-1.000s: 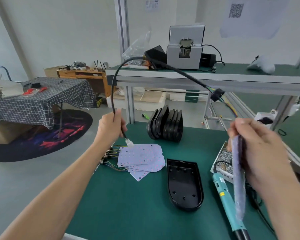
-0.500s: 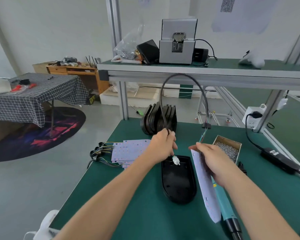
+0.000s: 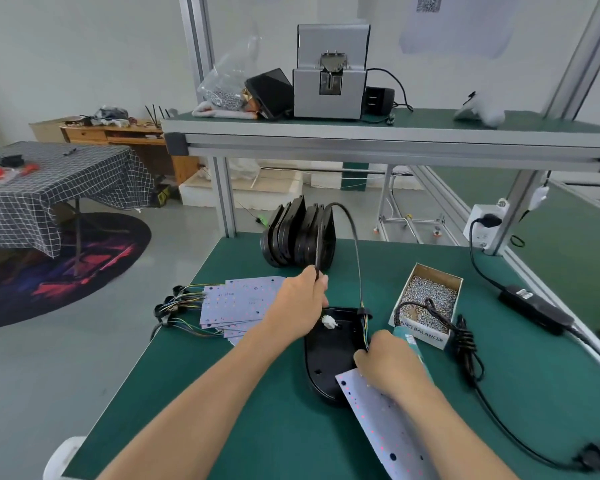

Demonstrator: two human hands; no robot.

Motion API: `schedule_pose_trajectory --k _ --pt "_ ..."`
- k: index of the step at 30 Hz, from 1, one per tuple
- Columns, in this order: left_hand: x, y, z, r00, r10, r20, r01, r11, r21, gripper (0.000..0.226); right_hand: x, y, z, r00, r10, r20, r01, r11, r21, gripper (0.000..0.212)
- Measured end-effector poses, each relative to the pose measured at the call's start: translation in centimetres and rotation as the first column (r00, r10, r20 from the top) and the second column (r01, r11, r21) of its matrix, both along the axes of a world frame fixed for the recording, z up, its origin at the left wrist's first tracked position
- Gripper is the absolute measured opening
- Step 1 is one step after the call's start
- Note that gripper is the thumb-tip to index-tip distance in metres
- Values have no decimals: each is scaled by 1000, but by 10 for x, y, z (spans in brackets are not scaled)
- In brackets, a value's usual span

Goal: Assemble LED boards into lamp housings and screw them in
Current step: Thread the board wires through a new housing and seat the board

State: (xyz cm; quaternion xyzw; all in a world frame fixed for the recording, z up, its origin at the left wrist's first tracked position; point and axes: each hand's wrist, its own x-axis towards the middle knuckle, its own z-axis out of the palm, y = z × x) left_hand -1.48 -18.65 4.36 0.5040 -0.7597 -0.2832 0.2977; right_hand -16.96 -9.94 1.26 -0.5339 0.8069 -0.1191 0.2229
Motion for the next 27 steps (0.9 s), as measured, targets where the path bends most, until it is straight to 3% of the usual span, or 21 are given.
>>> schedule_pose_trajectory --k 4,13,19,27 --pt "-2 2 2 1000 -28 3 28 999 -28 28 2 -3 6 1000 15 16 -15 1000 12 26" --pt "9 -7 -4 991 -127 35 125 991 53 12 2 2 -4 994 -47 102 66 979 -193 31" --pt "14 -5 -4 999 -30 -19 30 999 13 14 1 4 -4 985 -42 169 87 961 -263 29" --pt "17 1 14 985 -50 165 65 994 -90 5 3 14 -5 962 -47 267 123 953 -277 34"
